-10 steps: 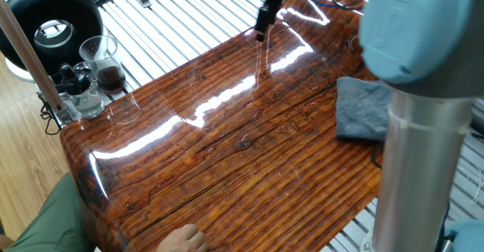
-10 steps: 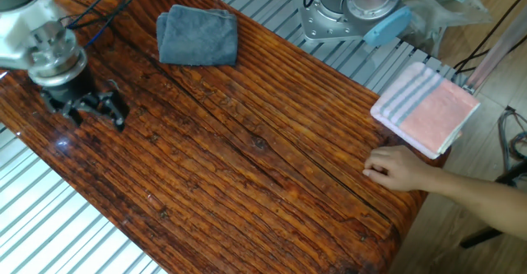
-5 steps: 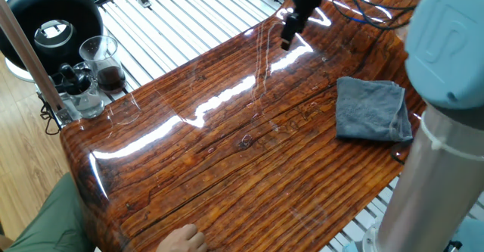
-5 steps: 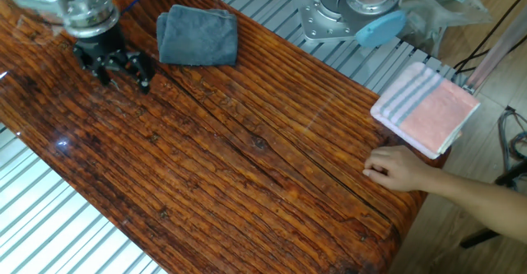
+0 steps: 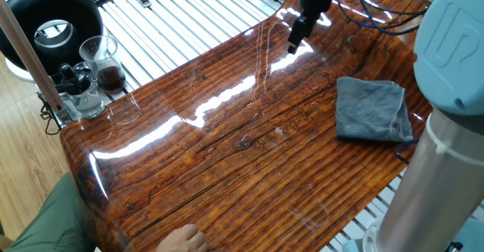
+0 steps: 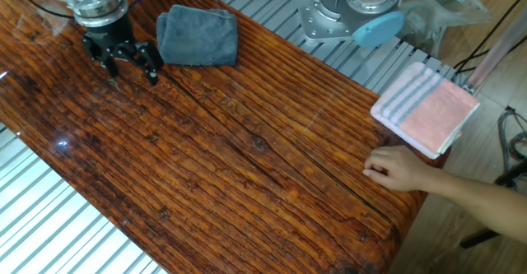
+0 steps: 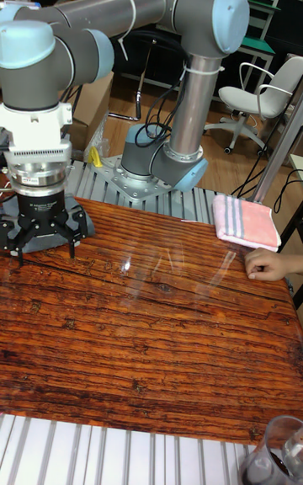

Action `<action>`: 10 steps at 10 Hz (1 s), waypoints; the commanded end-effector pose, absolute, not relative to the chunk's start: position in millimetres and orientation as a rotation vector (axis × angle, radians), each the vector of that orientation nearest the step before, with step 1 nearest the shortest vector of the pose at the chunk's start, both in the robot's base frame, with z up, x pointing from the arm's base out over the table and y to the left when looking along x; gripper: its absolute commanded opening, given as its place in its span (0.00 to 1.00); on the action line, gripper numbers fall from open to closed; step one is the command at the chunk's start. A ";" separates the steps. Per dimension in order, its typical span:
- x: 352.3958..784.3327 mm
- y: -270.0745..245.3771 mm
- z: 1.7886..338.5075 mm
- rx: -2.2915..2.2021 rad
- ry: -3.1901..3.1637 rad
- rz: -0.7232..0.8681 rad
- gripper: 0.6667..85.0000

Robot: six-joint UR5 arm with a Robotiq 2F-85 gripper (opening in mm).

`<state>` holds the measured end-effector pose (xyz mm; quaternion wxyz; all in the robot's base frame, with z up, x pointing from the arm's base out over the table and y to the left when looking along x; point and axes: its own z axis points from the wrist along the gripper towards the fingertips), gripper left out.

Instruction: Clean the table with a cloth

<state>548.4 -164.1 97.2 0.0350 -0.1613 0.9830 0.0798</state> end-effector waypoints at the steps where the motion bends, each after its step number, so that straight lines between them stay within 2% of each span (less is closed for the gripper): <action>1: 518.3 -164.8 111.3 -0.454 3.033 0.282 0.92; 3: 471.6 -171.4 118.7 -0.420 2.990 0.258 0.92; 5: 443.4 -178.9 116.4 -0.417 2.957 0.269 0.93; 7: 434.9 -186.1 106.6 -0.437 2.932 0.281 0.94; 8: 436.3 -186.9 105.5 -0.444 2.925 0.276 0.99; 10: 427.6 -190.9 103.6 -0.454 2.961 0.263 0.98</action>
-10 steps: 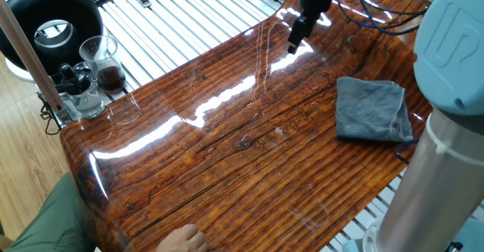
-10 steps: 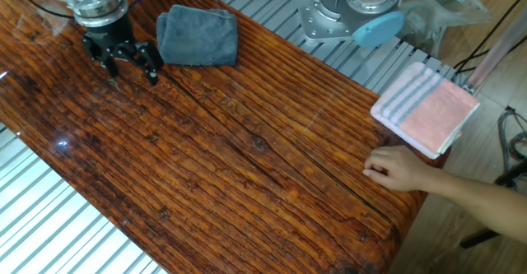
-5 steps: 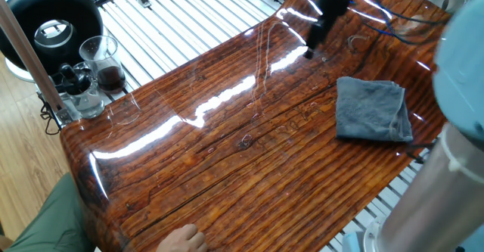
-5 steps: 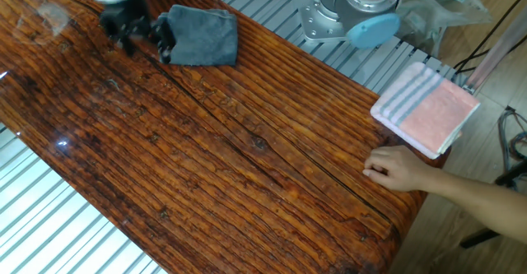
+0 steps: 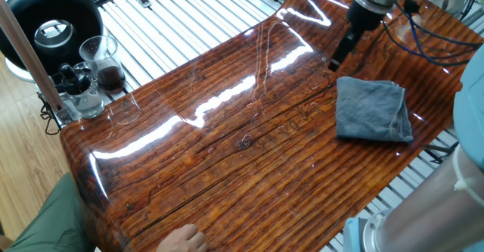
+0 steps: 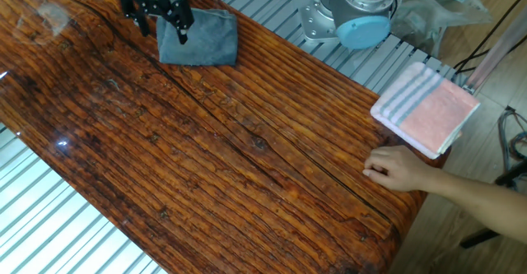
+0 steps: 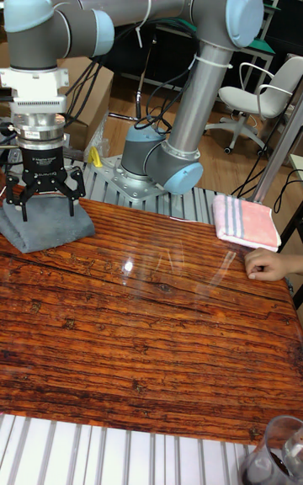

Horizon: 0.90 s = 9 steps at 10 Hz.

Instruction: Clean the table with a cloth

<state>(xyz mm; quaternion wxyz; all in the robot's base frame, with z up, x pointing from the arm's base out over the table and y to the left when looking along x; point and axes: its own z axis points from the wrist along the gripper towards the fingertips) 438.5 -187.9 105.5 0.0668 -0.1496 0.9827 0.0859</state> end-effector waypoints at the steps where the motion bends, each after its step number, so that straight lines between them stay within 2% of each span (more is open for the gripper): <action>1: 422.0 -189.7 103.3 -0.457 2.980 0.276 0.97; 4: 405.0 -192.8 102.2 -0.454 3.002 0.267 0.93; 6: 378.9 -198.9 93.5 -0.454 2.953 0.248 0.94; 9: 364.2 -203.9 81.1 -0.542 2.923 0.258 0.97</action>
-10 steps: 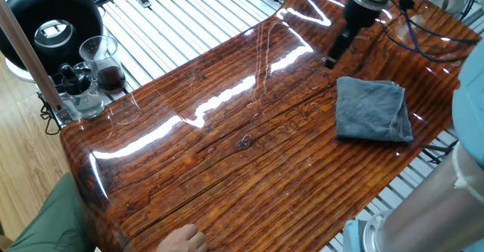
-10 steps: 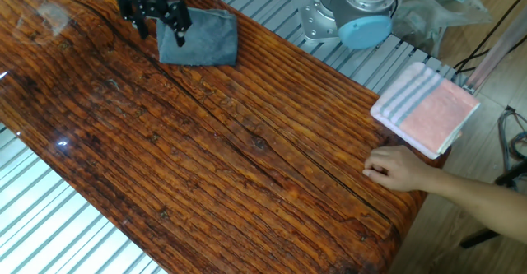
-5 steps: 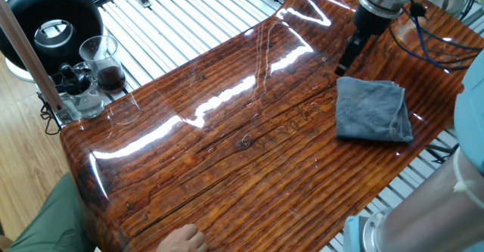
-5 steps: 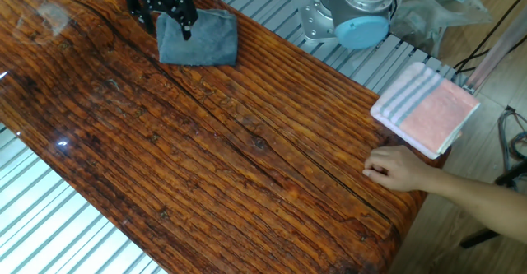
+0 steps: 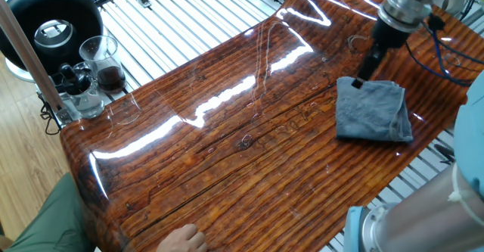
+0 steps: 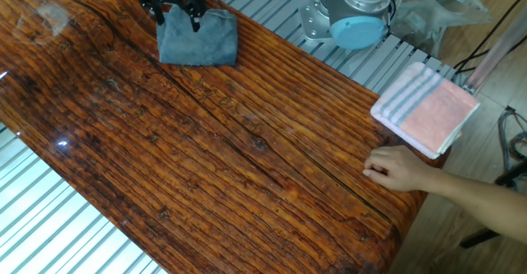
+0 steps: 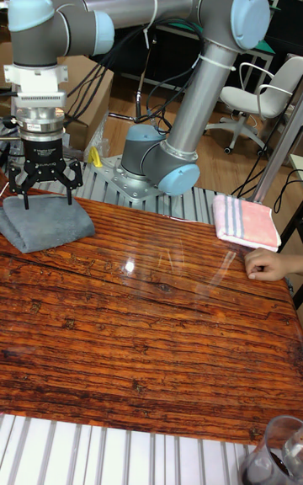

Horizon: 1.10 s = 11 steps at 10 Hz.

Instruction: Clean the table with a cloth

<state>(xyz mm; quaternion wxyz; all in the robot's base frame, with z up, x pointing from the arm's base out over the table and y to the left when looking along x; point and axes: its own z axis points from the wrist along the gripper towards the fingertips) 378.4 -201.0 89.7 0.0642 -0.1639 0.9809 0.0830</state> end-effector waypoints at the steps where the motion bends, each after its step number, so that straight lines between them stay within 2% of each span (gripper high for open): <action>1: 361.6 -206.8 77.0 -0.575 2.914 0.255 1.00; 6: 352.2 -205.3 48.7 -0.597 2.867 0.268 1.00; 11: 352.1 -198.4 44.7 -0.565 2.853 0.319 0.99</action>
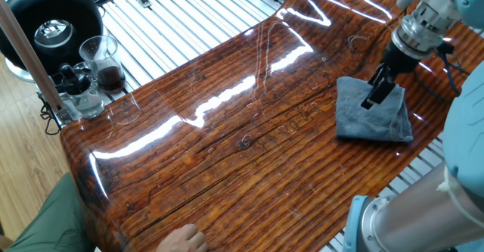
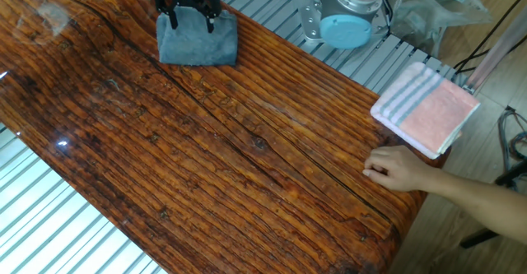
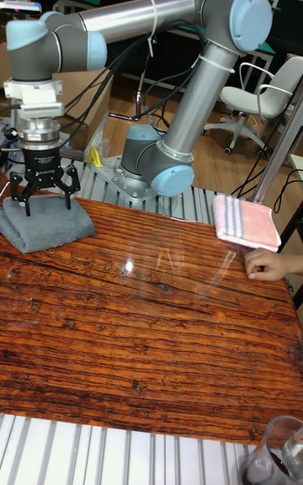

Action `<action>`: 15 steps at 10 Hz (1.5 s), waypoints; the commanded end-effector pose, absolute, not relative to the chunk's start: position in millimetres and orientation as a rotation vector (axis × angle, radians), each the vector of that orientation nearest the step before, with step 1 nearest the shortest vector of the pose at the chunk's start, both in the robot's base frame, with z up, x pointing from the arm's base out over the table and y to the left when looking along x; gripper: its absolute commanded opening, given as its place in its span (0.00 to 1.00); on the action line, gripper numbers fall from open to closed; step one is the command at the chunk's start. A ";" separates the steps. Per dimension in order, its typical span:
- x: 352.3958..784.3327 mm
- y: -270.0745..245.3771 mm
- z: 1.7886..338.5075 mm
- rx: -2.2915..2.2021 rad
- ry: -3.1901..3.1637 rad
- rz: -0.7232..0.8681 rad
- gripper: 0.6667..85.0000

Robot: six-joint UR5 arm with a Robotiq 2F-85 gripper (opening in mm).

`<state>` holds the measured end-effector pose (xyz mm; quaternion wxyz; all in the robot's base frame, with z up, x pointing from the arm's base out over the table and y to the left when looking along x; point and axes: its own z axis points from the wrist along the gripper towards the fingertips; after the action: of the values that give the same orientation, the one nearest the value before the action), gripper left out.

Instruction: Clean the table with a cloth

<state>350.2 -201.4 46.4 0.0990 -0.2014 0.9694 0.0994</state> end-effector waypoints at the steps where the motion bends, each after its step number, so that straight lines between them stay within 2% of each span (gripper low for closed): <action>1: 351.5 -198.6 43.7 -0.557 2.856 0.321 0.98; 3: 353.9 -203.3 43.0 -0.581 2.848 0.288 1.00; 9: 301.0 -222.4 35.1 -0.721 3.038 0.255 1.00; 15: 322.8 -226.1 6.3 -0.800 2.987 0.193 1.00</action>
<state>315.1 -225.2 14.4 0.0154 -0.2536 0.9649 0.0659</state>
